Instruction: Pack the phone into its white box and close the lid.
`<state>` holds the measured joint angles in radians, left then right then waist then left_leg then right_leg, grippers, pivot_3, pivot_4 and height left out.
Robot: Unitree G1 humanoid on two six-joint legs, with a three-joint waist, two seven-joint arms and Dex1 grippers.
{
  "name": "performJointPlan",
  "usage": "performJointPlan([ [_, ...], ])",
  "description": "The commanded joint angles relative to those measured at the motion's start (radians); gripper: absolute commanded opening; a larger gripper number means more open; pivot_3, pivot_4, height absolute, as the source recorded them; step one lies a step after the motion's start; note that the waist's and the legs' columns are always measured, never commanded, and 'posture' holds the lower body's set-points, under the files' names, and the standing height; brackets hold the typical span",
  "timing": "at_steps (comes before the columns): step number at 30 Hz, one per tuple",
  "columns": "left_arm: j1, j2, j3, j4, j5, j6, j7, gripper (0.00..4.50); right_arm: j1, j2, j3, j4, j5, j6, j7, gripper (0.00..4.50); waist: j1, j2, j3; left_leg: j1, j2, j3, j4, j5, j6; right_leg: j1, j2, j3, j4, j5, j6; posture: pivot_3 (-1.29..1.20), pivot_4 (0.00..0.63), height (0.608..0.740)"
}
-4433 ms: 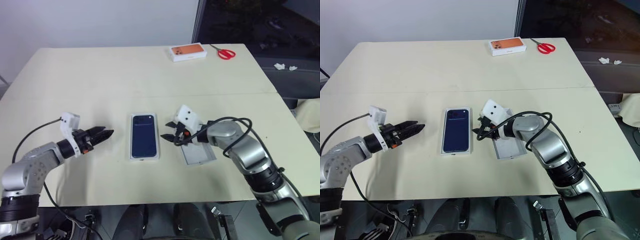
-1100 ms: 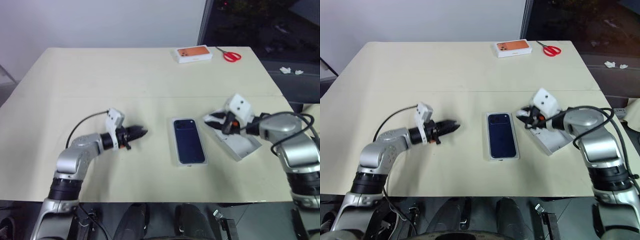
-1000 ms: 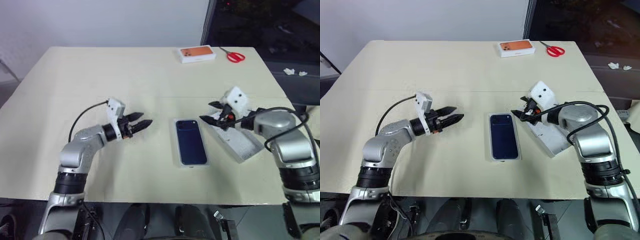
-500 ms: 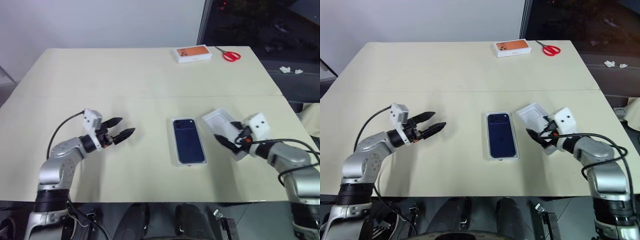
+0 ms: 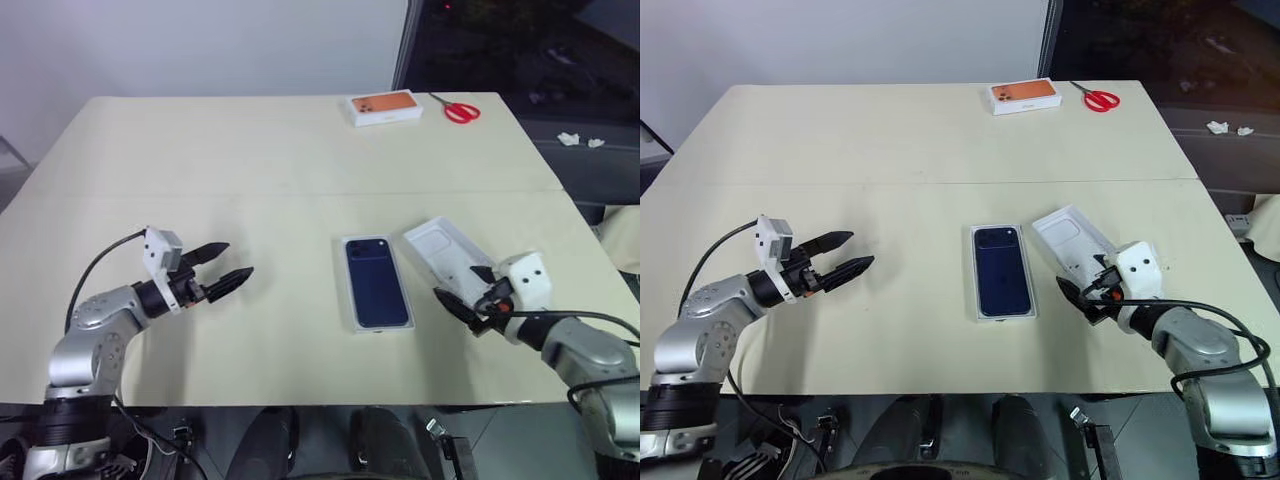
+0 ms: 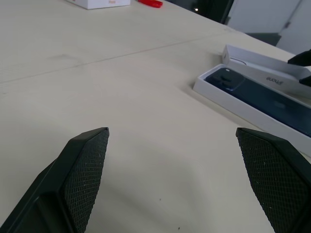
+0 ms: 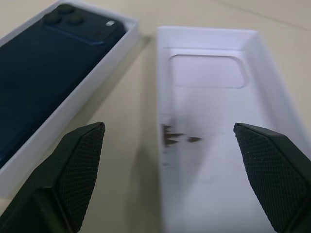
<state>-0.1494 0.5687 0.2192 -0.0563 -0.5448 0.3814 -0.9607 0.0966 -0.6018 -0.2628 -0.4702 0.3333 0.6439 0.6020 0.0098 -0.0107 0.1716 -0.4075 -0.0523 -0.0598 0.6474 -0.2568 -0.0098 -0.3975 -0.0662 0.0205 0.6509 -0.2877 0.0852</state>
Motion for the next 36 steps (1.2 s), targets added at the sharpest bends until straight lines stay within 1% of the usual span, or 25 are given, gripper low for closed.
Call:
performJointPlan([
  [1,0.007,0.021,0.013,-0.043,-0.026,-0.012,-0.03,4.39,-0.038,-0.023,0.033,-0.012,-0.024,-0.002,-0.018,4.44,0.0,0.0,0.0,0.0,0.0,0.0,0.0,0.0,0.0,0.0,0.0,0.0,0.0,0.0,0.0,0.0,0.15,0.74],
  [6,0.043,0.07,0.03,-0.105,-0.067,0.004,-0.09,4.39,-0.081,-0.05,0.044,0.004,-0.008,0.081,-0.029,4.44,0.001,0.0,0.0,0.0,0.0,0.0,0.0,0.0,0.0,0.0,0.0,0.0,0.0,0.0,0.0,0.0,0.15,0.74],
  [10,0.098,0.141,0.045,-0.164,-0.119,0.025,-0.176,4.39,-0.116,-0.072,0.066,0.001,-0.009,0.13,-0.034,4.44,-0.001,0.0,0.0,0.0,0.0,0.0,0.0,0.0,0.0,0.0,0.0,0.0,0.0,0.0,0.0,0.0,0.15,0.74],
  [11,0.108,0.156,0.047,-0.172,-0.132,0.038,-0.19,4.47,-0.122,-0.072,0.073,0.006,-0.014,0.133,-0.038,4.21,-0.002,0.0,0.0,0.0,0.0,0.0,0.0,0.0,0.0,0.0,0.0,0.0,0.0,0.0,0.0,0.0,0.15,0.74],
  [13,0.123,0.173,0.045,-0.182,-0.138,0.036,-0.207,4.5,-0.126,-0.075,0.085,0.015,-0.018,0.145,-0.04,3.58,-0.001,0.0,0.0,0.0,0.0,0.0,-0.001,0.0,0.0,0.0,0.0,0.0,-0.001,0.0,-0.001,0.0,0.15,0.74],
  [15,0.136,0.185,0.041,-0.195,-0.138,0.028,-0.22,4.5,-0.12,-0.084,0.097,0.017,-0.024,0.148,-0.035,2.64,0.001,0.0,0.0,0.0,0.0,0.0,-0.001,0.0,0.0,0.0,0.0,0.0,-0.001,0.0,-0.001,0.0,0.15,0.74],
  [16,0.14,0.186,0.04,-0.201,-0.136,0.02,-0.222,4.5,-0.116,-0.092,0.105,0.017,-0.03,0.148,-0.034,2.0,0.002,0.001,0.0,0.0,0.0,0.0,0.0,0.0,0.0,0.0,-0.001,0.0,-0.001,0.0,-0.001,0.0,0.15,0.74],
  [19,0.142,0.184,0.034,-0.21,-0.127,0.003,-0.218,4.5,-0.113,-0.102,0.116,0.021,-0.035,0.163,-0.044,0.42,0.002,0.0,0.0,-0.001,0.0,0.0,0.0,0.0,0.0,0.0,-0.001,0.0,-0.002,0.0,-0.001,0.0,0.15,0.74],
  [20,0.141,0.182,0.033,-0.212,-0.126,0.001,-0.217,4.5,-0.112,-0.106,0.121,0.022,-0.039,0.167,-0.044,0.02,0.002,0.0,0.0,-0.001,0.0,0.0,0.0,0.0,0.0,0.0,-0.001,0.0,-0.002,0.0,-0.001,0.0,0.15,0.74],
  [23,0.137,0.176,0.027,-0.222,-0.128,0.004,-0.207,4.5,-0.126,-0.102,0.125,0.016,-0.032,0.183,-0.048,0.02,0.001,0.0,0.0,-0.001,0.0,0.0,0.0,0.0,0.0,0.0,-0.001,0.0,-0.002,0.0,-0.001,0.0,0.15,0.74],
  [28,0.126,0.17,0.023,-0.219,-0.123,-0.001,-0.199,4.5,-0.189,-0.078,0.101,0.011,0.001,0.248,-0.068,0.02,-0.001,0.0,0.0,-0.001,0.0,0.0,0.0,0.0,0.0,0.0,-0.001,0.0,-0.001,0.0,-0.001,0.0,0.15,0.74],
  [34,0.107,0.156,0.02,-0.209,-0.121,-0.001,-0.176,4.5,-0.347,0.005,0.03,0.023,0.108,0.391,-0.117,0.02,0.0,0.001,0.001,-0.001,0.0,0.0,0.0,0.0,0.0,-0.001,0.0,0.0,-0.001,0.0,-0.001,0.0,0.15,0.74],
  [35,0.106,0.154,0.019,-0.208,-0.118,-0.002,-0.174,4.5,-0.377,0.027,0.008,0.023,0.137,0.427,-0.126,0.02,0.0,0.001,0.001,-0.001,0.0,0.0,0.0,0.0,0.0,-0.001,0.0,0.0,-0.001,0.0,0.0,0.0,0.15,0.74],
  [36,0.103,0.147,0.022,-0.208,-0.119,-0.001,-0.163,4.5,-0.439,0.064,-0.042,0.042,0.18,0.472,-0.149,0.02,-0.001,0.0,0.001,-0.001,0.0,0.0,0.0,0.0,0.0,-0.001,0.0,0.0,-0.001,0.0,0.0,0.0,0.15,0.74],
])
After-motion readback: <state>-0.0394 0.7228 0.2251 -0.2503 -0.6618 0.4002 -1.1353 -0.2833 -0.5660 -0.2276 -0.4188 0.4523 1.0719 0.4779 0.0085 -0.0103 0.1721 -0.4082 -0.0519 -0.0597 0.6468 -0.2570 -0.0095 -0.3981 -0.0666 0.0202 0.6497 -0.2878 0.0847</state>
